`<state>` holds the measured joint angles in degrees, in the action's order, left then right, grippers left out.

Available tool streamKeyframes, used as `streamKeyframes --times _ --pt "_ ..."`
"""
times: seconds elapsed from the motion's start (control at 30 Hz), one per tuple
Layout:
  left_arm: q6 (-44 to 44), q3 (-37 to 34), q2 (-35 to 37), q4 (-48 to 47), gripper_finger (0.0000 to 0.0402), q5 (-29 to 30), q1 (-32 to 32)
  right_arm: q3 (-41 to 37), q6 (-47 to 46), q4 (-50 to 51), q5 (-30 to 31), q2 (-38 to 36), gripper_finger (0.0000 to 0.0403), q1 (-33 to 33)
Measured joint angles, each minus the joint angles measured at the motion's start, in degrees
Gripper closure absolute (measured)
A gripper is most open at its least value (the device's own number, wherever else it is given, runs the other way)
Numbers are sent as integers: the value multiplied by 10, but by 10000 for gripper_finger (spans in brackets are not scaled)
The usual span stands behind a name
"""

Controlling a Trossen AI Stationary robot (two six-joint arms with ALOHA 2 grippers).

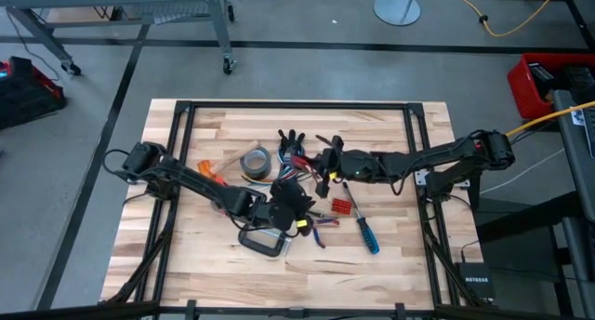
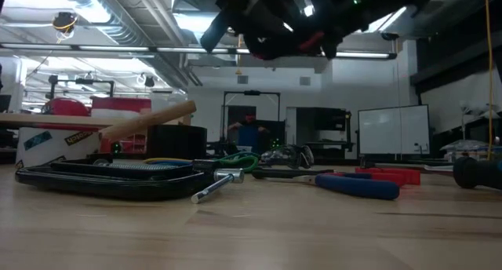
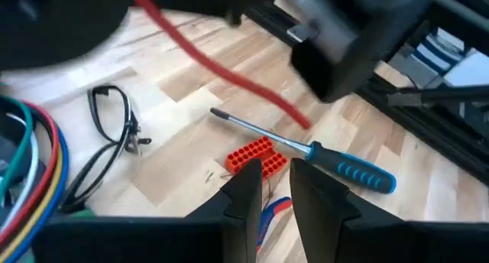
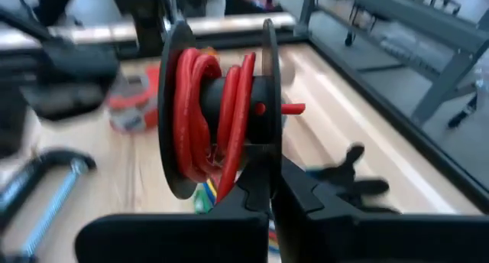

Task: Coil cords
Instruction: Coil the red wire onto a black spool

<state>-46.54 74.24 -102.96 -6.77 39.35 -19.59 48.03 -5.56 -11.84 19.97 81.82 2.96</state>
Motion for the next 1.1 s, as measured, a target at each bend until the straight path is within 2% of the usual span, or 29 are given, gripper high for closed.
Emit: streamKeyframes --times 0.27,0.53,1.1 --pt "-73 0 -2 12 338 -1 1 0 15 -44 0 0 402 0" --pt "-56 0 -3 107 338 -2 1 0 16 -47 0 0 402 0" --pt "-60 0 -3 92 338 -2 6 0 16 -48 -31 0 402 0"
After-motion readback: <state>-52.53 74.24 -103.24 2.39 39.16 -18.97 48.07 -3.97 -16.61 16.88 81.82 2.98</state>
